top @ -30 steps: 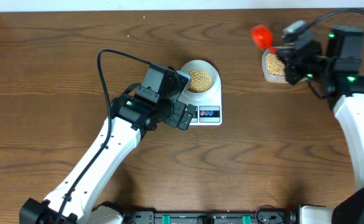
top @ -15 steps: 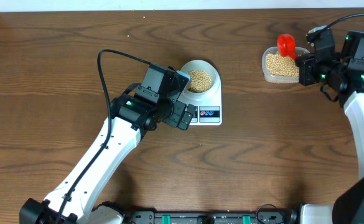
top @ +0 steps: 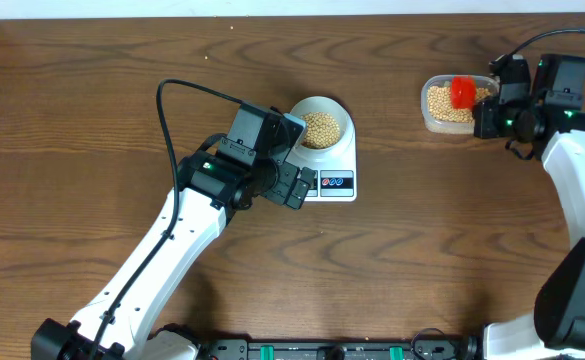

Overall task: Scoop item into bowl and weigh 50g on scale
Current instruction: 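Dip the red scoop into the tub beans with right gripper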

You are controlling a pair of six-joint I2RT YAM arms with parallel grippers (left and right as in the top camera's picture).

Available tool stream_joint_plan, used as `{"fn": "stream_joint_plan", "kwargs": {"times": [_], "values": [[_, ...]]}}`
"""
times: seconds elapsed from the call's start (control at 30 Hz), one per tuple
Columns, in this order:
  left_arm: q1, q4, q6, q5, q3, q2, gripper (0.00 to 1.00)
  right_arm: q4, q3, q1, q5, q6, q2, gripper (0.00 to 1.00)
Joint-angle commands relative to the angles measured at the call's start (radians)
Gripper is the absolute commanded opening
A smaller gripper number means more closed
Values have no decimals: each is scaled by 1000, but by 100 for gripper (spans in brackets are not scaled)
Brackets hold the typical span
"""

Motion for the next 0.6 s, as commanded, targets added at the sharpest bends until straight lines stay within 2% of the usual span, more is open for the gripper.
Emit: {"fn": "stream_joint_plan", "kwargs": {"times": [0.0, 0.57], "values": [[5, -1, 7, 9, -2, 8, 100, -3, 8, -7, -16, 18, 41, 1], [5, -1, 7, 9, -2, 8, 100, 9, 8, -5, -119, 18, 87, 1]]}}
